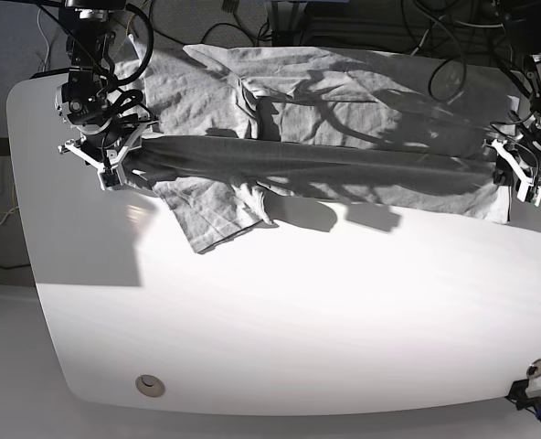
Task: Fold the T-shirt properly
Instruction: 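Lay the folded edge down and pull both grippers back along the shirt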
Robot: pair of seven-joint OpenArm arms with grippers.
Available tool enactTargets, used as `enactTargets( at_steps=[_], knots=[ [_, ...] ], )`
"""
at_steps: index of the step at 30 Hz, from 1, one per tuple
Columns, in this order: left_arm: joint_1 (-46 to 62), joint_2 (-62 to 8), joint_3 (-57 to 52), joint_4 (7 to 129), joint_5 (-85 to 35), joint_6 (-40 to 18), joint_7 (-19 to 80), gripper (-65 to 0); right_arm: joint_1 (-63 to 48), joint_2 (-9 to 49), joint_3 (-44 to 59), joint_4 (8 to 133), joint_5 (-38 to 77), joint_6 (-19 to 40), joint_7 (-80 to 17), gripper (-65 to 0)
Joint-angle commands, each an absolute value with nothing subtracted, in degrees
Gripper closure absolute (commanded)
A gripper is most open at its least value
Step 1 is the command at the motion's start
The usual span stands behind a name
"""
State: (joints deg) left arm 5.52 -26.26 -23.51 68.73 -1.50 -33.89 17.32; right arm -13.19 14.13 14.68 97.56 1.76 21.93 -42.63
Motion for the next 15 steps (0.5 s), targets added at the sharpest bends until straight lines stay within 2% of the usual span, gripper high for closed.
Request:
enactTargets(
  at_steps=[1, 10, 15],
  knots=[
    [3.8, -27.7, -24.0, 69.8, -1.5, -33.4, 17.2, -27.1, -12.7, 14.9, 15.2, 99.9, 1.9, 21.6, -42.2, -21.6],
    [0.0, -27.7, -26.4, 71.6, -1.5, -33.5, 17.4, -26.9, -8.7, 14.9, 15.2, 103.0, 1.9, 21.6, -42.2, -22.1],
    [-1.6, -27.4, -26.4, 71.5, -1.5, -33.5, 17.5, -27.1, -3.9, 14.9, 15.1, 97.5, 1.9, 21.6, -42.1, -22.1]
  ],
)
